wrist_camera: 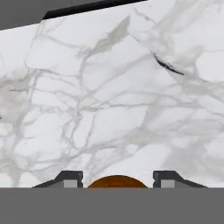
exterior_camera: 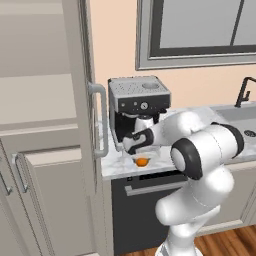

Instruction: Pick the tangerine from the counter and place it in the cabinet. Then close the cabinet.

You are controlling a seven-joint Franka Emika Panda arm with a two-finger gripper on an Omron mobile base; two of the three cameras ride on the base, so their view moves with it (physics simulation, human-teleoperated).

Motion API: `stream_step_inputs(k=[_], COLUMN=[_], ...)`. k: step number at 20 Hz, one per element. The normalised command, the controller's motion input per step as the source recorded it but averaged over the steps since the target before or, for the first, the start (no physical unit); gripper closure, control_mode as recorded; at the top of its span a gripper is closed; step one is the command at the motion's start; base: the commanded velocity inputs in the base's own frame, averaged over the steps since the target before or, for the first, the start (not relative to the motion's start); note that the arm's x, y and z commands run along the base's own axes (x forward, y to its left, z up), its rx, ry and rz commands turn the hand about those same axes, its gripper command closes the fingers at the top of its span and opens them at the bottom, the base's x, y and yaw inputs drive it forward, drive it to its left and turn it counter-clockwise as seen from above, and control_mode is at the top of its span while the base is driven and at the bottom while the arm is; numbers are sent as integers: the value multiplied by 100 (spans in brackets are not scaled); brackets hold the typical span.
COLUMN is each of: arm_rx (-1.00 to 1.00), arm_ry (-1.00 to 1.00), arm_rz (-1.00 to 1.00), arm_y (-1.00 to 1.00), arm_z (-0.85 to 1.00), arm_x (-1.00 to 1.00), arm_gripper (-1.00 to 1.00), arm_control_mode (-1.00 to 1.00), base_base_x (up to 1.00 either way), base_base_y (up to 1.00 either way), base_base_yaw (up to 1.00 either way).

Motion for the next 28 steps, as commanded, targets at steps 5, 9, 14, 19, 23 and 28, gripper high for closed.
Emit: stream_step_inputs(k=[5, 9, 14, 19, 23, 28], arm_rx=[0, 0, 6, 20, 29, 24], arm_ry=[-45, -45, -34, -15, -2, -2], arm_rz=[-30, -33, -26, -6, 1, 1], arm_y=[0, 0, -15, -31, -44, -41], arm_z=[87, 90, 92, 83, 62, 16], arm_x=[-88, -100, -100, -79, -49, -50], arm_gripper=[100, 100, 100, 100, 100, 100], arm_control_mode=[-100, -100, -100, -100, -100, -100], base_base_x=[0, 0, 0, 0, 0, 0], base_base_y=[0, 0, 0, 0, 0, 0], base_base_yaw=[0, 0, 0, 0, 0, 0])
